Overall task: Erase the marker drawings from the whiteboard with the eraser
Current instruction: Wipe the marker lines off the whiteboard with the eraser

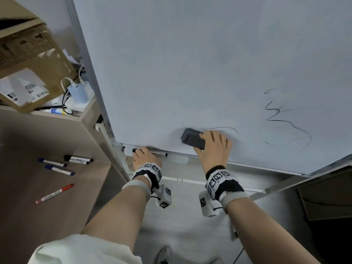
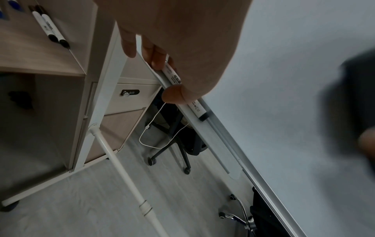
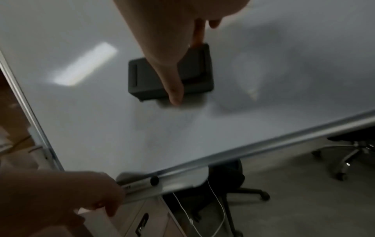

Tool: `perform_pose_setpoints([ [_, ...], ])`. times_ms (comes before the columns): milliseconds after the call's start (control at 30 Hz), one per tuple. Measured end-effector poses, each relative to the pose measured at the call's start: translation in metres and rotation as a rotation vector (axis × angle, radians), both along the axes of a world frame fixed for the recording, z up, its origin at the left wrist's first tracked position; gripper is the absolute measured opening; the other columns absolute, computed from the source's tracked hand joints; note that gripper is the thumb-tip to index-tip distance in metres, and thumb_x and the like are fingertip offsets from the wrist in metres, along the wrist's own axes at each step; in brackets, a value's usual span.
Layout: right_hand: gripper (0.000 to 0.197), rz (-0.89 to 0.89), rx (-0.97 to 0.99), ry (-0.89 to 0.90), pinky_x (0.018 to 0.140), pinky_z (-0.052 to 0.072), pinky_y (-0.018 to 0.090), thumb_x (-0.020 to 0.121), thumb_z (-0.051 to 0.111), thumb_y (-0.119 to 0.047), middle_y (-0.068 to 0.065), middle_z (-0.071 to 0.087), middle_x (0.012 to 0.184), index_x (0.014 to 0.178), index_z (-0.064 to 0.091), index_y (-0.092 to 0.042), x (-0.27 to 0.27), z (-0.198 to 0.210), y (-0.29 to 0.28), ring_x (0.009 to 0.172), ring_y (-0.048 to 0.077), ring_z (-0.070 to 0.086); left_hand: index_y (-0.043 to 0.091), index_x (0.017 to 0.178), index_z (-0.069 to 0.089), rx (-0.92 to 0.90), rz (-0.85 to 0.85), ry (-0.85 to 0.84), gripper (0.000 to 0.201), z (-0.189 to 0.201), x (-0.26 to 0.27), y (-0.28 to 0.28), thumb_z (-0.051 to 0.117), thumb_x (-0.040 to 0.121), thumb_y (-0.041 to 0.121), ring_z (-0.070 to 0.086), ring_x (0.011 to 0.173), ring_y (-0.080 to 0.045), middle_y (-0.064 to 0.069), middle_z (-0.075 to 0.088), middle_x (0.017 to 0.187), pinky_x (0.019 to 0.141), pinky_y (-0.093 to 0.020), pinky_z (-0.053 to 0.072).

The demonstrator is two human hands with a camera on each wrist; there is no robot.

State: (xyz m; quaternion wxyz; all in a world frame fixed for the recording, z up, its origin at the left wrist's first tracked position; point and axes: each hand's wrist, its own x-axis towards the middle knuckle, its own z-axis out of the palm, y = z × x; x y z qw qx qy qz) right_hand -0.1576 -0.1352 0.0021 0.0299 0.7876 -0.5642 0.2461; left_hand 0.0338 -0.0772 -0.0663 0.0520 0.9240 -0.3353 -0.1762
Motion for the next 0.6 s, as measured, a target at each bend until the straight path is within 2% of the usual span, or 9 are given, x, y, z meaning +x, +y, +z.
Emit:
perform_pose_setpoints([
  [67, 0.047, 0.029, 0.037, 0.025, 0.094, 0.034, 0.042, 0.067, 0.089, -0.033, -0.003, 0.061, 0.106, 0.106, 0.063, -0.029, 0.0, -0.008, 0.004, 0.102, 0.027, 0.052, 0.005, 0.147, 0.028, 0.008, 0.01, 0.006, 0.062, 0.0, 0.002, 0.0, 0.047, 0.09, 0.017, 0.035, 0.134, -0.032, -0.014, 0.036, 0.144, 0.109, -0.039, 0.036],
  [233, 0.044, 0.149, -0.265, -0.127, 0.096, 0.033, 0.042, 0.076, 0.079, -0.034, -0.004, 0.063, 0.113, 0.118, 0.066, -0.029, 0.03, 0.029, -0.003, 0.103, 0.027, 0.053, 0.005, 0.149, 0.026, -0.013, 0.009, 0.009, 0.064, -0.001, 0.0, 0.002, 0.045, 0.09, 0.018, 0.035, 0.133, -0.032, -0.014, 0.036, 0.144, 0.108, -0.04, 0.036],
  [300, 0.046, 0.177, -0.21, -0.088, 0.095, 0.033, 0.041, 0.073, 0.082, -0.034, -0.004, 0.063, 0.112, 0.117, 0.066, -0.03, 0.038, 0.027, -0.005, 0.102, 0.027, 0.054, 0.006, 0.149, 0.026, -0.016, 0.006, 0.017, 0.063, 0.001, 0.001, 0.001, 0.046, 0.09, 0.017, 0.035, 0.133, -0.031, -0.013, 0.037, 0.143, 0.108, -0.041, 0.036],
  [433, 0.053, 0.196, 0.003, 0.011, 0.095, 0.03, 0.04, 0.063, 0.092, -0.037, -0.008, 0.067, 0.105, 0.111, 0.07, -0.031, 0.032, -0.008, 0.0, 0.1, 0.024, 0.057, 0.01, 0.147, 0.027, -0.042, 0.029, 0.041, 0.065, -0.002, 0.004, 0.0, 0.049, 0.086, 0.016, 0.034, 0.134, -0.03, -0.011, 0.036, 0.142, 0.107, -0.04, 0.036],
  [600, 0.046, 0.181, -0.261, -0.115, 0.098, 0.033, 0.042, 0.076, 0.077, -0.044, -0.009, 0.066, 0.112, 0.118, 0.068, -0.031, 0.028, 0.027, -0.009, 0.102, 0.024, 0.057, 0.009, 0.145, 0.028, -0.053, 0.033, 0.02, 0.063, -0.004, -0.001, 0.0, 0.047, 0.086, 0.015, 0.034, 0.133, -0.032, -0.013, 0.036, 0.141, 0.107, -0.04, 0.036],
])
